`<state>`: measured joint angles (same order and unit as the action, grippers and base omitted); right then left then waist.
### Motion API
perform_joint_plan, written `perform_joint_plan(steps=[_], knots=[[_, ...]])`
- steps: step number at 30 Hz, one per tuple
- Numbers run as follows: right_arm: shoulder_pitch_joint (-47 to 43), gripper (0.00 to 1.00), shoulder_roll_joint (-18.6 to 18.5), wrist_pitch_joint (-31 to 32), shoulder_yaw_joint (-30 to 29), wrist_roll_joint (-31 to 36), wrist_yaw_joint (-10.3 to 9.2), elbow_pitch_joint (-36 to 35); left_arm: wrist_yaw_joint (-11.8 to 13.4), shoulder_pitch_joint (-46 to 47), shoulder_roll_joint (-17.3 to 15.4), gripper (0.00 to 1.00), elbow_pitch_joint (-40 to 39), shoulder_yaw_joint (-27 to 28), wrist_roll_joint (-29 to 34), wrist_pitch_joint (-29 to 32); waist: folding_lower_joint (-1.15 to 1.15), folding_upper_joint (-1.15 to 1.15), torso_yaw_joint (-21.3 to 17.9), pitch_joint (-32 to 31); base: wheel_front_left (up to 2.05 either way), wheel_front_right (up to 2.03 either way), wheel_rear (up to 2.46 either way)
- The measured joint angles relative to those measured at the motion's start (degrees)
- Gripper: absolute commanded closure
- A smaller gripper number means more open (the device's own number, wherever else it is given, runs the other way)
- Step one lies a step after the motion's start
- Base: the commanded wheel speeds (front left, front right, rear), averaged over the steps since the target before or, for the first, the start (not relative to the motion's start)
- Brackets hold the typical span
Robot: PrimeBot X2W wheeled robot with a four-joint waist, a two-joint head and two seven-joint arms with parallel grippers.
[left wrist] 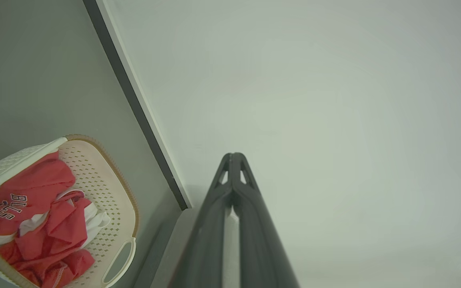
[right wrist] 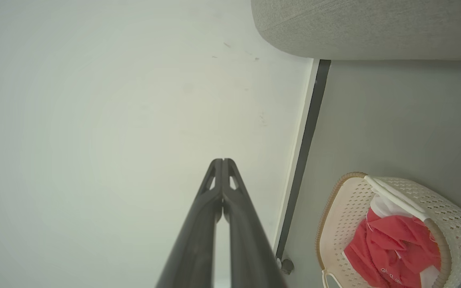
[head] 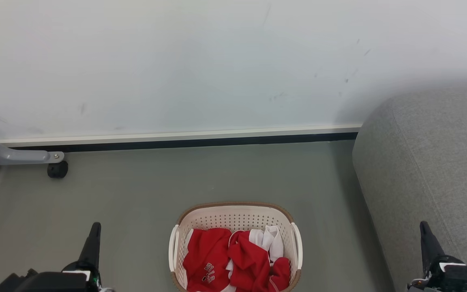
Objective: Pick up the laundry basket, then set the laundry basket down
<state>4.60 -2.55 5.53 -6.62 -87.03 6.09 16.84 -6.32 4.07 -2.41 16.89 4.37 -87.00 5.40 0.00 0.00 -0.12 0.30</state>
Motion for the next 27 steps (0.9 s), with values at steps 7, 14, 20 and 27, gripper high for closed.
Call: perform_joint_plan(steps=[7, 14, 20, 27], knots=[[0.65, 1.0, 0.04, 0.96, -1.01, -4.38, 0.81, 0.14, -0.75, 0.42, 0.03, 1.0, 0.05, 0.81, -4.55, 1.07, 0.0, 0.0, 0.12, -0.21, 0.0, 0.0, 0.0], [0.65, 1.0, 0.05, 0.96, -1.03, -4.38, 0.81, 0.16, -0.75, 0.43, 0.05, 1.0, 0.05, 0.81, -4.71, 1.07, 0.0, 0.0, 0.12, -0.21, 0.0, 0.0, 0.0], [0.65, 1.0, 0.05, 0.96, -1.03, -4.38, 0.81, 0.16, -0.75, 0.43, 0.05, 1.0, 0.05, 0.81, -4.71, 1.07, 0.0, 0.0, 0.12, -0.2, 0.0, 0.0, 0.0], [0.65, 1.0, 0.05, 0.96, -1.03, -4.38, 0.81, 0.16, -0.75, 0.43, 0.05, 1.0, 0.05, 0.81, -4.71, 1.07, 0.0, 0.0, 0.12, -0.2, 0.0, 0.0, 0.0]])
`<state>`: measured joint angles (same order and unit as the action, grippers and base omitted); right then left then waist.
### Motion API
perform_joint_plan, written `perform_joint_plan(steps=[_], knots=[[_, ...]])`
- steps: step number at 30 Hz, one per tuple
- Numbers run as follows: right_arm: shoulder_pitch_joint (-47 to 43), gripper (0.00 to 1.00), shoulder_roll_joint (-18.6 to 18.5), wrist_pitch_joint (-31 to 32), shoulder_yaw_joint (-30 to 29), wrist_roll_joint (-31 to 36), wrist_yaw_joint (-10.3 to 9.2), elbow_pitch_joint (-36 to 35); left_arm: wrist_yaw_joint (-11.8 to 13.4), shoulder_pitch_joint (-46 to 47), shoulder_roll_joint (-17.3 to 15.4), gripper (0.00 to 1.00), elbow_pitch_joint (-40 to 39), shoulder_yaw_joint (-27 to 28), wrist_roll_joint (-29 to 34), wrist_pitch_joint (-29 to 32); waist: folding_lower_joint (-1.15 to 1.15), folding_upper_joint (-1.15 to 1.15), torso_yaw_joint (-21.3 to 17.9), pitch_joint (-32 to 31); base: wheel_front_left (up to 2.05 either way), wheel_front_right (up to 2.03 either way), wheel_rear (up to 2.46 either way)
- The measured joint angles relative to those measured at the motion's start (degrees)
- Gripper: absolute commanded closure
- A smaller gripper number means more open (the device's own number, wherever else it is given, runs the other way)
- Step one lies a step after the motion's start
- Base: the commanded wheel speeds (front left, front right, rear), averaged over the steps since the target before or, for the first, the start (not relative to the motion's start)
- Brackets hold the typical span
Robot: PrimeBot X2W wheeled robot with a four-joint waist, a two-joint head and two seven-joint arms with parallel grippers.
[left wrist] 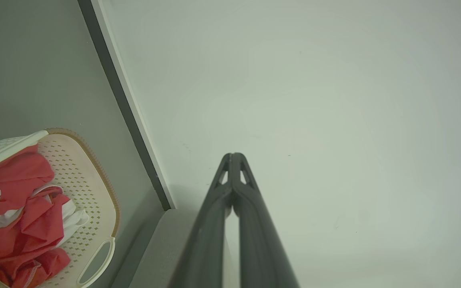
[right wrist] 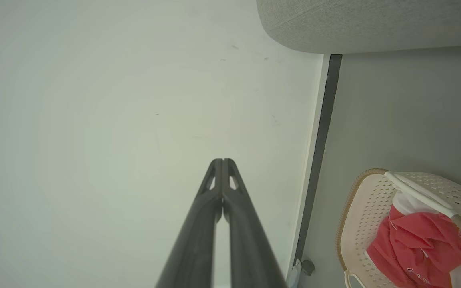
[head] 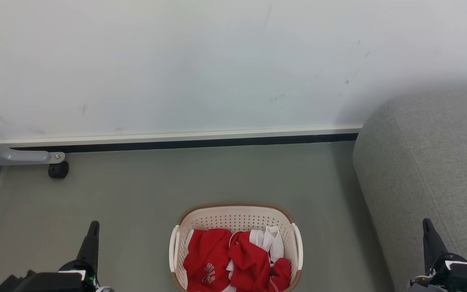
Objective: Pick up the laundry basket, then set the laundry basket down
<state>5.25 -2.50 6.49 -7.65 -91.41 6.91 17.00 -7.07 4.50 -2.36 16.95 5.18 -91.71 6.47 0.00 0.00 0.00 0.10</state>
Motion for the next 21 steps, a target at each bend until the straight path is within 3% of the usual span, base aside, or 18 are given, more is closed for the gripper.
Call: perform_joint_plan(steps=[21], knots=[[0.0, 1.0, 0.01, 0.0, 0.0, -0.01, 0.0, -0.01, 0.0, 0.0, 0.0, 1.0, -0.01, -0.01, -0.01, 0.0, 0.0, 0.0, 0.0, 0.01, 0.0, 0.0, 0.0]])
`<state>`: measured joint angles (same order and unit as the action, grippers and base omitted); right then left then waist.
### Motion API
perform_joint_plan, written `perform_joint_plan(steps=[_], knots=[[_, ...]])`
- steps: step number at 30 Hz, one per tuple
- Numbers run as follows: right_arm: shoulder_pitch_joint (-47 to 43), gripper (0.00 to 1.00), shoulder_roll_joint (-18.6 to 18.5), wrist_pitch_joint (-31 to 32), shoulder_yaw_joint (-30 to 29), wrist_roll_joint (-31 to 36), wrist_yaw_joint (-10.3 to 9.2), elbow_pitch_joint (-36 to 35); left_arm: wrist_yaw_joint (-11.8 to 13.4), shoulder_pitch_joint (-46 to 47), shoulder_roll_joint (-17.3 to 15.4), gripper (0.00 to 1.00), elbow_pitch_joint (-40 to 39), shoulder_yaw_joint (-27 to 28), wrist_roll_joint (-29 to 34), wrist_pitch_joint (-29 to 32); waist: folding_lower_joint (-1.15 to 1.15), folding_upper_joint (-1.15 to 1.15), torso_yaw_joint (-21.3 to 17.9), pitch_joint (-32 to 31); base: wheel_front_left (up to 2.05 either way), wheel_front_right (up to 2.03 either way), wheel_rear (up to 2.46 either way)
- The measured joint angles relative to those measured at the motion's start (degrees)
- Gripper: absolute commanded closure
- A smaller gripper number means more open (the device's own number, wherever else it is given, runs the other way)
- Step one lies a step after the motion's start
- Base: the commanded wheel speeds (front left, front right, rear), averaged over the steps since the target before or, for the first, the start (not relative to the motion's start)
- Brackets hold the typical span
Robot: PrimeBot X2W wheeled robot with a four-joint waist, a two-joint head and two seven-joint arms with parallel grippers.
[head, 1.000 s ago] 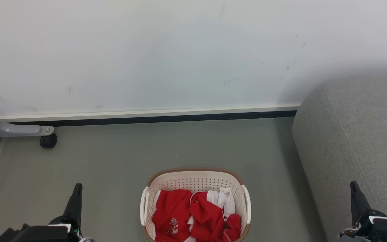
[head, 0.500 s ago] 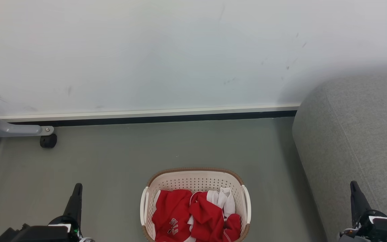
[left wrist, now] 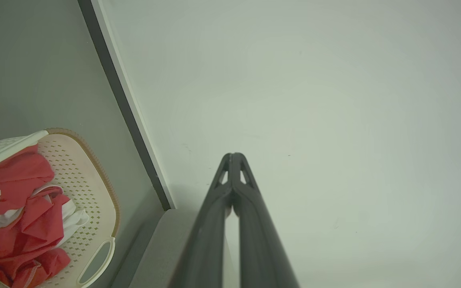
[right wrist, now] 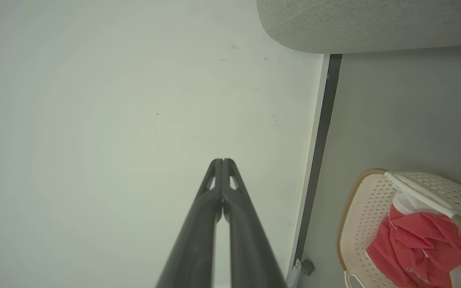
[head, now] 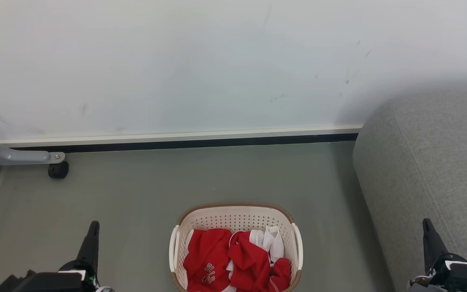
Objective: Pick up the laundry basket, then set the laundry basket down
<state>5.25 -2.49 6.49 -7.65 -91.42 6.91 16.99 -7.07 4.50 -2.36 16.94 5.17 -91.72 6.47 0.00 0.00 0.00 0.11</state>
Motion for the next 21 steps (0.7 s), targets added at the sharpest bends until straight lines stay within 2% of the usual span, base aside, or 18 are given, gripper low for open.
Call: perform_joint_plan(steps=[21], knots=[[0.0, 1.0, 0.0, 0.0, 0.01, 0.0, 0.0, 0.0, 0.0, 0.0, 0.01, 1.0, 0.0, 0.0, 0.0, 0.0, 0.0, 0.0, 0.0, 0.0, 0.0, 0.0, 0.0]])
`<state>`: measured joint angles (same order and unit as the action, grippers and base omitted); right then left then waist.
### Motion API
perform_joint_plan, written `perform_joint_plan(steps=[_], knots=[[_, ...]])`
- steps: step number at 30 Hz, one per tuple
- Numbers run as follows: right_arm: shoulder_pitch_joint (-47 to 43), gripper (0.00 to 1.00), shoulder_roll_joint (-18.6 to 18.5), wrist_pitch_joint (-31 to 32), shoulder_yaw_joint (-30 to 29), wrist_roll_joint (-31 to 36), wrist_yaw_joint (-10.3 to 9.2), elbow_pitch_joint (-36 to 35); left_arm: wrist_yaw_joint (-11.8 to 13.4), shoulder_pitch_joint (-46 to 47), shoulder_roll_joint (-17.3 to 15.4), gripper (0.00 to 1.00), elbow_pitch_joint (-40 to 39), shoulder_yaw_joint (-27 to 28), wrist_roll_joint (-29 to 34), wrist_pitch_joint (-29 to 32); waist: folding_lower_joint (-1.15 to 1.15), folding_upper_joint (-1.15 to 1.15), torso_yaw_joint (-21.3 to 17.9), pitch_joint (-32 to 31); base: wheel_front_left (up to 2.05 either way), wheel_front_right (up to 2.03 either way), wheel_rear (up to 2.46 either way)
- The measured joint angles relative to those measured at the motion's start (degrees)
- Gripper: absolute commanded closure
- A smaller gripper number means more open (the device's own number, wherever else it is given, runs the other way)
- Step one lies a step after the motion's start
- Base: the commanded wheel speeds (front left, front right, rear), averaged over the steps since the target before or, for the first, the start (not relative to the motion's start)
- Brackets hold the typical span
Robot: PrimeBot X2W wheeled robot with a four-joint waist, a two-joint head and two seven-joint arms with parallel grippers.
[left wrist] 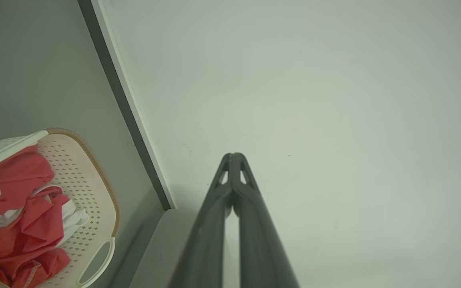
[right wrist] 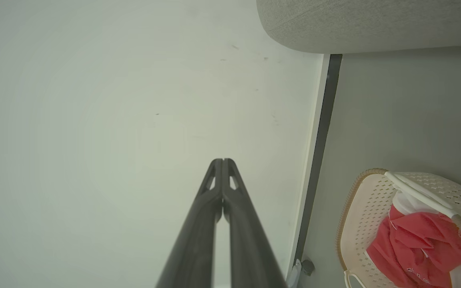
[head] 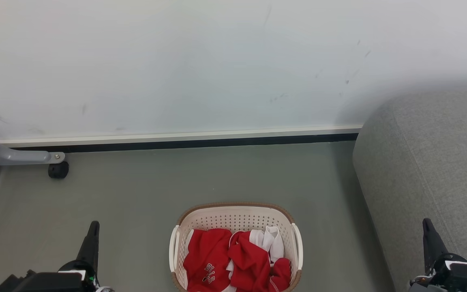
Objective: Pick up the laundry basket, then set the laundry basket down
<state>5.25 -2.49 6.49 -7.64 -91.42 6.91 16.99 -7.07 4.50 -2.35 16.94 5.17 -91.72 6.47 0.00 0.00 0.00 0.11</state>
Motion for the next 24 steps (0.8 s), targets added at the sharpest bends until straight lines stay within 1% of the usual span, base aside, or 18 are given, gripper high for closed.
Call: perform_joint_plan(steps=[24], knots=[[0.0, 1.0, 0.0, 0.0, 0.0, 0.0, 0.0, -0.01, 0.0, 0.0, 0.0, 1.0, -0.01, 0.0, 0.0, 0.0, 0.0, 0.0, 0.0, 0.0, 0.0, 0.0, 0.0]])
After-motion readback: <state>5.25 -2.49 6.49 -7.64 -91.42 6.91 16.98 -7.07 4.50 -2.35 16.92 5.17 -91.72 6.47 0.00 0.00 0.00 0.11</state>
